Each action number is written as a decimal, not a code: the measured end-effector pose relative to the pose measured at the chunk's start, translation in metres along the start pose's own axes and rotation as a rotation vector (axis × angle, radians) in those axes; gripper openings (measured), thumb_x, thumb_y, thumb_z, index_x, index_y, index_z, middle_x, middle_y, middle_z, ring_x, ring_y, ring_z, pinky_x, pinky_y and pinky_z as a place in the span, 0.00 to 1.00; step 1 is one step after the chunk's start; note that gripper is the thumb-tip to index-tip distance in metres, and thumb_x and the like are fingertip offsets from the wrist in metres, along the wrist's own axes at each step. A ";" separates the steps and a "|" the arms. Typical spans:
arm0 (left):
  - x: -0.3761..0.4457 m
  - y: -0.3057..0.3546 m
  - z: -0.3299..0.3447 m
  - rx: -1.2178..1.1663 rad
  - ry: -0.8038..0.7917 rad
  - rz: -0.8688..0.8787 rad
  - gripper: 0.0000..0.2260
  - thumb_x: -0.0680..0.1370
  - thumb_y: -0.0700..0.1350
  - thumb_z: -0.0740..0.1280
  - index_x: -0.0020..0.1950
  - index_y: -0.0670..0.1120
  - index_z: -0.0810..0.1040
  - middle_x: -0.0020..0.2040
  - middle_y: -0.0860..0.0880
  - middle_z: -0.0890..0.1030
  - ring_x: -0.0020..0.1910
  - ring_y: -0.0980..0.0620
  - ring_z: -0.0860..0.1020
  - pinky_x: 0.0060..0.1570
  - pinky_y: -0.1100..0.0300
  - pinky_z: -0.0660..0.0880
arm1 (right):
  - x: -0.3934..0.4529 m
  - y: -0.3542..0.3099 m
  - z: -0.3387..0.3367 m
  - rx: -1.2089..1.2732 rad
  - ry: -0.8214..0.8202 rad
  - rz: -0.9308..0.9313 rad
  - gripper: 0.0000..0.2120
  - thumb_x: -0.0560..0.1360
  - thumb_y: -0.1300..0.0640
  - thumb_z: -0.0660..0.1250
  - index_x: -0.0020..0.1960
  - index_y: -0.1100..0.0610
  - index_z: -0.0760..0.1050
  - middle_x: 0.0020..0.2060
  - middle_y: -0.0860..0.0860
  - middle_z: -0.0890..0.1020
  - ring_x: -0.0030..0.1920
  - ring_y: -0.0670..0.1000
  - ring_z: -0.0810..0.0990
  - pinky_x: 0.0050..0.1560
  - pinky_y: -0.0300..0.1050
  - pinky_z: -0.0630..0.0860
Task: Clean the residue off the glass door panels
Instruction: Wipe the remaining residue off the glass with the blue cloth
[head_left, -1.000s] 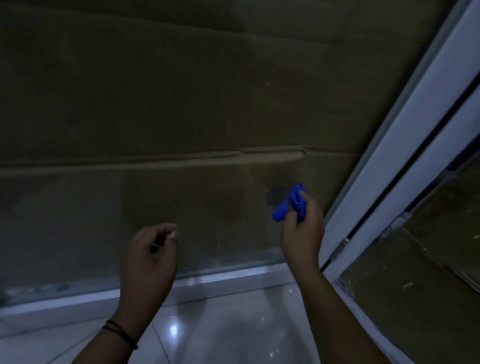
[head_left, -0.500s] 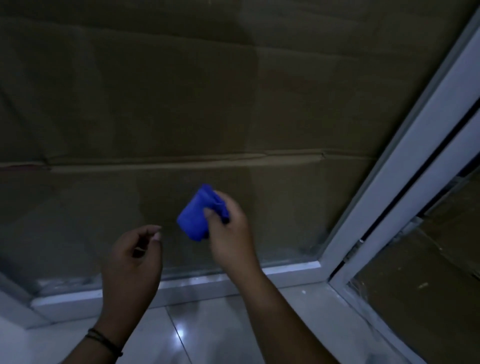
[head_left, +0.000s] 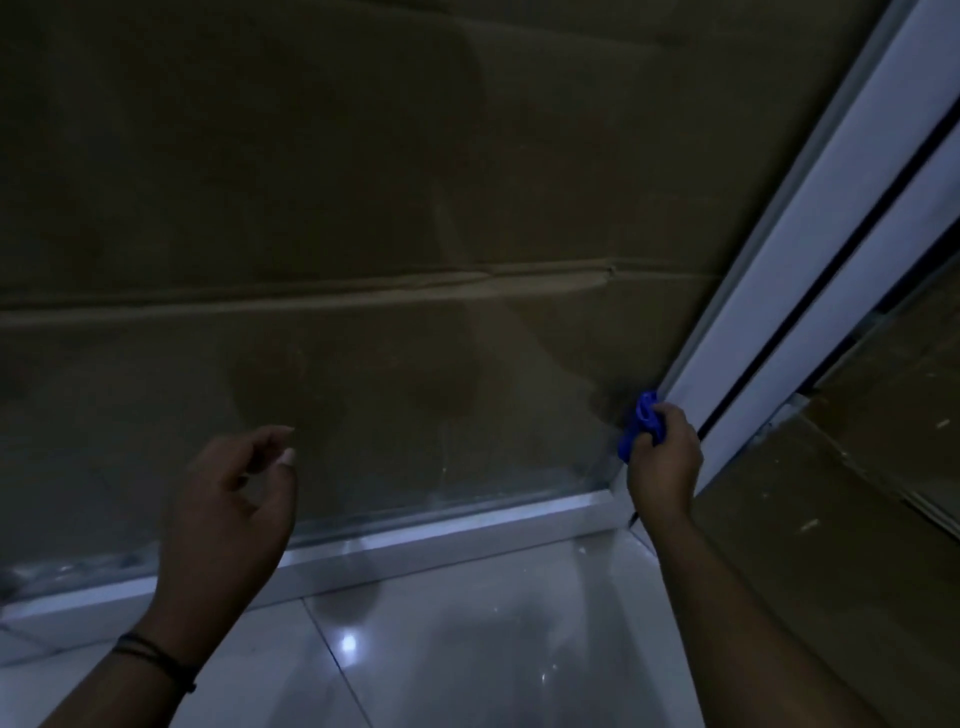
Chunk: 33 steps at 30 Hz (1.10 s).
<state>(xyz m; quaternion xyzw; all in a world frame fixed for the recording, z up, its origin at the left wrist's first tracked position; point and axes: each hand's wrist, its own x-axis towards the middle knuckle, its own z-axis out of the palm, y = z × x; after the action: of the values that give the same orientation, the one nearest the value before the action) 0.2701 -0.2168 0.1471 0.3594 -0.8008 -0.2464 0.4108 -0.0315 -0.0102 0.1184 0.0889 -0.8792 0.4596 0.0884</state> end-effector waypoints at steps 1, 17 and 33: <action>0.000 -0.003 -0.001 0.012 0.003 -0.005 0.07 0.76 0.40 0.67 0.53 0.45 0.80 0.43 0.51 0.77 0.41 0.54 0.74 0.40 0.64 0.68 | 0.000 -0.004 0.005 0.012 0.005 -0.008 0.17 0.72 0.72 0.58 0.59 0.65 0.73 0.54 0.64 0.75 0.53 0.62 0.74 0.54 0.51 0.70; -0.010 -0.010 -0.003 0.047 0.057 -0.047 0.06 0.76 0.40 0.68 0.51 0.48 0.80 0.40 0.55 0.75 0.38 0.61 0.73 0.40 0.69 0.67 | -0.171 -0.119 0.104 0.344 -0.590 -0.290 0.13 0.75 0.64 0.62 0.58 0.54 0.74 0.56 0.50 0.73 0.50 0.46 0.72 0.50 0.34 0.68; 0.001 -0.010 0.014 0.065 0.002 -0.040 0.07 0.77 0.40 0.67 0.54 0.45 0.80 0.45 0.50 0.77 0.43 0.52 0.74 0.39 0.61 0.68 | 0.000 0.037 0.015 -0.018 -0.085 -0.025 0.16 0.72 0.72 0.59 0.59 0.65 0.73 0.54 0.63 0.76 0.52 0.59 0.74 0.50 0.42 0.66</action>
<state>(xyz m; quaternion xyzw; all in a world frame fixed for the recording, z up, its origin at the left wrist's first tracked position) 0.2622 -0.2219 0.1334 0.3890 -0.8006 -0.2279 0.3946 -0.0419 -0.0017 0.0809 0.1185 -0.8850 0.4465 0.0577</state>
